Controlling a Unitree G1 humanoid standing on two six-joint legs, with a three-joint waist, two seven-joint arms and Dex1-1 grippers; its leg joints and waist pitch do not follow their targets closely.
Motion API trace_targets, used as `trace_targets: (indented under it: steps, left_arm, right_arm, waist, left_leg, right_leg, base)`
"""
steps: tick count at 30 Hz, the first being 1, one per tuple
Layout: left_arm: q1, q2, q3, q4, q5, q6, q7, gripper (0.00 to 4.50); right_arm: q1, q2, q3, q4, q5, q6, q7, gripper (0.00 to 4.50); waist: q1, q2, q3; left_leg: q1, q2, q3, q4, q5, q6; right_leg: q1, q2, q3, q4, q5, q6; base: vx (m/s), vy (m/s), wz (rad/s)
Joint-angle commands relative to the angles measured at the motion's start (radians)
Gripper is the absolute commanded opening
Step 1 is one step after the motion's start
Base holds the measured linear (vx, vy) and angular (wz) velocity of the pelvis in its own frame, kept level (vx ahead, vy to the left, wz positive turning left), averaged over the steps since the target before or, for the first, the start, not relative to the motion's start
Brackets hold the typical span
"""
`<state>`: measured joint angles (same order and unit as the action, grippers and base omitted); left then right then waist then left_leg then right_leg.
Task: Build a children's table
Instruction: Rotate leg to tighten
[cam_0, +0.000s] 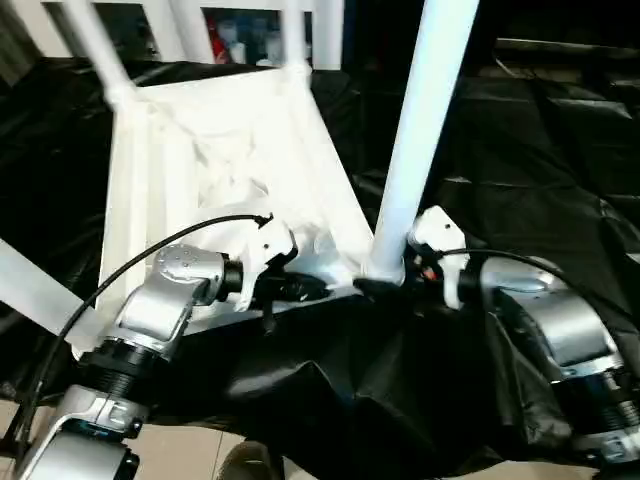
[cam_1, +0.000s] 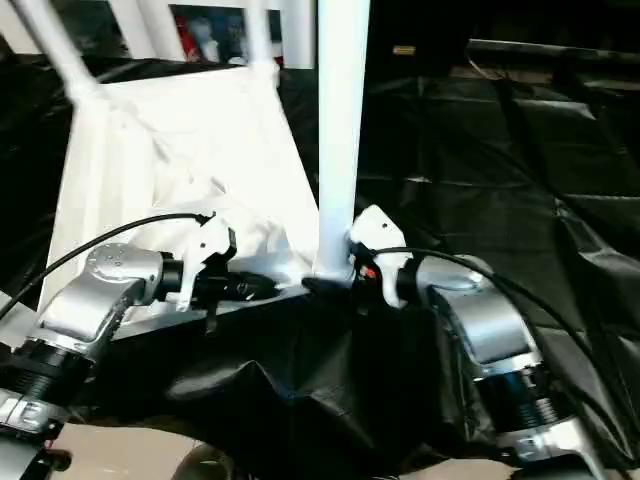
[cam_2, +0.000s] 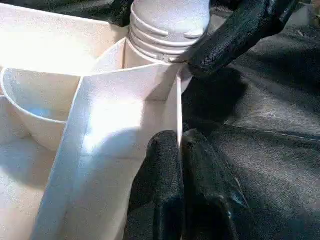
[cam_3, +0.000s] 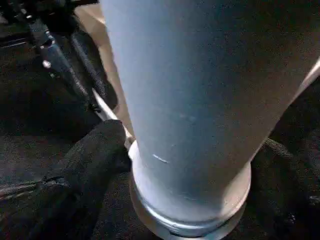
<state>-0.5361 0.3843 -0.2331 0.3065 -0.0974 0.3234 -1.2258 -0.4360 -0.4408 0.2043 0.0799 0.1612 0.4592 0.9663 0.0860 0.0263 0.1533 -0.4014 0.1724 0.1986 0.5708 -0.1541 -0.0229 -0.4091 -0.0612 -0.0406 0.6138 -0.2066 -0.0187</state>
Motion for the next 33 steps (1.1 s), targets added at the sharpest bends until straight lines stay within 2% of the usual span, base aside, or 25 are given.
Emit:
trace_targets:
  steps: [1,2,3,4,5,7,8,9,10,12,14,16,17,19,20,22,23,25,26,27,30,33]
  left_arm:
    - [-0.003,-0.025,-0.043,-0.043,-0.049,-0.018,-0.046,0.0]
    - [-0.001,-0.024,-0.041,-0.042,-0.049,-0.019,-0.045,0.0]
    - [0.001,-0.024,-0.039,-0.041,-0.049,-0.018,-0.045,0.0]
    - [0.001,-0.024,-0.039,-0.041,-0.049,-0.018,-0.045,0.0]
    - [0.001,-0.024,-0.039,-0.041,-0.049,-0.018,-0.045,0.0]
    - [0.0,-0.031,-0.038,-0.032,-0.041,-0.019,-0.028,0.0]
    - [0.0,-0.035,-0.039,-0.03,-0.035,-0.019,-0.018,0.0]
    - [-0.001,-0.038,-0.039,-0.028,-0.031,-0.019,-0.012,0.0]
    - [-0.008,-0.049,-0.034,-0.022,-0.028,-0.014,0.009,0.0]
    - [-0.012,-0.057,-0.029,-0.017,-0.026,-0.011,0.021,0.0]
    - [-0.042,-0.106,-0.007,0.008,-0.013,0.009,0.112,0.0]
    - [-0.047,-0.116,-0.003,0.013,-0.011,0.011,0.129,0.0]
    - [-0.062,-0.148,0.007,0.026,-0.003,0.021,0.185,0.0]
    - [-0.082,-0.19,0.02,0.044,0.008,0.034,0.262,0.0]
    - [-0.088,-0.204,0.024,0.053,0.011,0.035,0.285,0.0]
    - [-0.102,-0.236,0.032,0.074,0.02,0.034,0.339,0.0]
    - [-0.113,-0.261,0.036,0.097,0.033,0.017,0.382,0.0]
    - [-0.116,-0.27,0.037,0.103,0.034,0.011,0.388,0.0]
    - [-0.118,-0.277,0.035,0.107,0.035,0.005,0.389,0.0]
    - [-0.119,-0.282,0.034,0.108,0.037,0.004,0.39,0.0]
    - [-0.111,-0.273,0.014,0.099,0.041,-0.003,0.354,0.0]
    - [-0.102,-0.255,0.008,0.088,0.031,-0.001,0.321,0.0]
  right_arm:
    - [0.006,0.024,0.08,-0.031,0.03,0.018,0.052,3.59]
    - [0.005,0.027,0.081,-0.028,0.029,0.018,0.053,3.59]
    - [0.005,0.038,0.078,-0.022,0.027,0.018,0.041,3.59]
    - [0.005,0.038,0.078,-0.022,0.027,0.018,0.041,3.35]
    - [0.005,0.038,0.078,-0.022,0.027,0.018,0.041,3.24]
    - [0.01,0.063,0.072,-0.01,0.023,0.01,0.006,3.16]
    - [0.013,0.074,0.067,-0.004,0.02,0.007,-0.012,2.96]
    - [0.015,0.08,0.064,-0.001,0.018,0.005,-0.022,2.96]
    - [0.018,0.096,0.06,0.011,0.012,0.005,-0.048,2.89]
    - [0.019,0.106,0.057,0.019,0.008,0.006,-0.062,2.82]
    - [0.015,0.203,0.007,0.073,-0.011,0.018,-0.22,2.81]
    - [0.014,0.221,-0.003,0.083,-0.013,0.018,-0.249,2.79]
    - [0.012,0.276,-0.034,0.11,-0.013,0.021,-0.329,2.79]
    - [0.007,0.346,-0.074,0.145,-0.009,0.028,-0.432,2.78]
    - [0.003,0.373,-0.09,0.162,-0.01,0.029,-0.477,2.77]
    - [-0.007,0.425,-0.121,0.2,-0.017,0.016,-0.568,2.77]
    - [-0.018,0.468,-0.146,0.238,-0.03,0.008,-0.645,2.77]
    - [-0.024,0.478,-0.145,0.254,-0.038,-0.02,-0.656,2.77]
    - [-0.028,0.488,-0.148,0.263,-0.039,-0.035,-0.657,2.77]
    - [-0.03,0.497,-0.152,0.268,-0.04,-0.046,-0.654,3.33]
    - [-0.034,0.485,-0.15,0.252,-0.033,-0.057,-0.604,3.54]
    - [-0.032,0.438,-0.114,0.226,-0.047,-0.075,-0.538,3.93]
  waist:
    - [0.003,-0.003,-0.086]
    - [0.003,-0.006,-0.086]
    - [0.006,0.001,-0.089]
    - [0.006,-0.003,-0.089]
    - [0.007,-0.003,-0.089]
    - [0.008,-0.006,-0.093]
    - [0.008,-0.004,-0.092]
    - [0.008,-0.004,-0.091]
    - [0.007,-0.009,-0.093]
    - [0.005,-0.008,-0.09]
    - [0.002,-0.004,-0.086]
    - [-0.003,-0.005,-0.083]
    - [-0.004,-0.004,-0.086]
    - [-0.007,-0.001,-0.082]
    - [-0.004,0.006,-0.085]
    - [-0.005,0.004,-0.086]
    - [-0.006,0.007,-0.091]
    - [-0.005,0.005,-0.092]
    - [-0.003,0.008,-0.096]
    - [-0.002,0.011,-0.099]
    - [-0.001,0.009,-0.101]
    - [-0.001,0.011,-0.105]
  left_leg:
    - [0.03,0.064,-0.029,-0.05,-0.072,0.114]
    - [0.028,0.063,-0.029,-0.049,-0.065,0.116]
    - [0.028,0.062,-0.03,-0.048,-0.06,0.116]
    - [0.027,0.062,-0.029,-0.047,-0.06,0.119]
    - [0.028,0.063,-0.029,-0.047,-0.06,0.12]
    - [0.027,0.063,-0.029,-0.046,-0.059,0.12]
    - [0.026,0.063,-0.03,-0.046,-0.061,0.118]
    - [0.026,0.063,-0.03,-0.047,-0.065,0.116]
    - [0.025,0.062,-0.03,-0.046,-0.07,0.111]
    - [0.025,0.062,-0.03,-0.048,-0.09,0.101]
    - [0.027,0.062,-0.032,-0.053,-0.144,0.063]
    - [0.028,0.061,-0.032,-0.054,-0.165,0.044]
    - [0.029,0.061,-0.034,-0.056,-0.176,0.024]
    - [0.035,0.061,-0.034,-0.06,-0.222,0.002]
    - [0.037,0.06,-0.035,-0.059,-0.225,-0.005]
    - [0.035,0.059,-0.035,-0.061,-0.214,-0.011]
    - [0.034,0.058,-0.034,-0.059,-0.19,-0.008]
    - [0.033,0.055,-0.033,-0.059,-0.187,-0.004]
    - [0.033,0.055,-0.033,-0.056,-0.173,0.002]
    - [0.03,0.055,-0.033,-0.055,-0.161,0.01]
    - [0.027,0.054,-0.033,-0.054,-0.149,0.034]
    - [0.028,0.055,-0.032,-0.052,-0.146,0.037]
  right_leg:
    - [0.051,-0.09,0.05,-0.05,0.027,-0.288]
    - [0.052,-0.089,0.049,-0.049,0.047,-0.292]
    - [0.054,-0.09,0.048,-0.047,0.058,-0.296]
    - [0.053,-0.088,0.048,-0.047,0.074,-0.3]
    - [0.054,-0.088,0.047,-0.046,0.077,-0.302]
    - [0.056,-0.089,0.046,-0.045,0.084,-0.307]
    - [0.055,-0.09,0.046,-0.045,0.077,-0.308]
    - [0.054,-0.09,0.047,-0.046,0.069,-0.307]
    - [0.056,-0.092,0.047,-0.046,0.053,-0.305]
    - [0.055,-0.093,0.048,-0.052,0.016,-0.3]
    - [0.052,-0.094,0.049,-0.06,-0.084,-0.285]
    - [0.047,-0.095,0.051,-0.066,-0.125,-0.279]
    - [0.05,-0.095,0.05,-0.065,-0.149,-0.271]
    - [0.043,-0.095,0.053,-0.076,-0.211,-0.257]
    - [0.045,-0.096,0.053,-0.074,-0.215,-0.254]
    - [0.045,-0.094,0.054,-0.074,-0.186,-0.248]
    - [0.046,-0.092,0.054,-0.069,-0.138,-0.247]
    - [0.048,-0.091,0.053,-0.07,-0.13,-0.244]
    - [0.05,-0.092,0.054,-0.068,-0.108,-0.242]
    - [0.052,-0.091,0.053,-0.065,-0.081,-0.242]
    - [0.054,-0.09,0.051,-0.064,-0.063,-0.24]
    - [0.056,-0.09,0.05,-0.063,-0.064,-0.24]
  base:
    - [0.0,0.0,0.0]
    - [0.0,0.0,0.0]
    - [0.0,0.0,0.0]
    - [0.0,0.0,0.0]
    - [0.0,0.0,0.0]
    - [0.0,0.0,0.0]
    - [0.0,0.0,0.0]
    - [0.0,0.0,0.0]
    - [0.0,0.0,0.0]
    - [0.0,0.0,0.0]
    - [0.0,0.0,0.0]
    - [0.0,0.0,0.0]
    - [0.0,0.0,0.0]
    - [0.0,0.0,0.0]
    - [0.0,0.0,0.0]
    - [0.0,0.0,0.0]
    - [0.0,0.0,0.0]
    - [0.0,0.0,0.0]
    - [0.0,0.0,0.0]
    - [0.0,0.0,0.0]
    - [0.0,0.0,0.0]
    - [0.0,0.0,0.0]
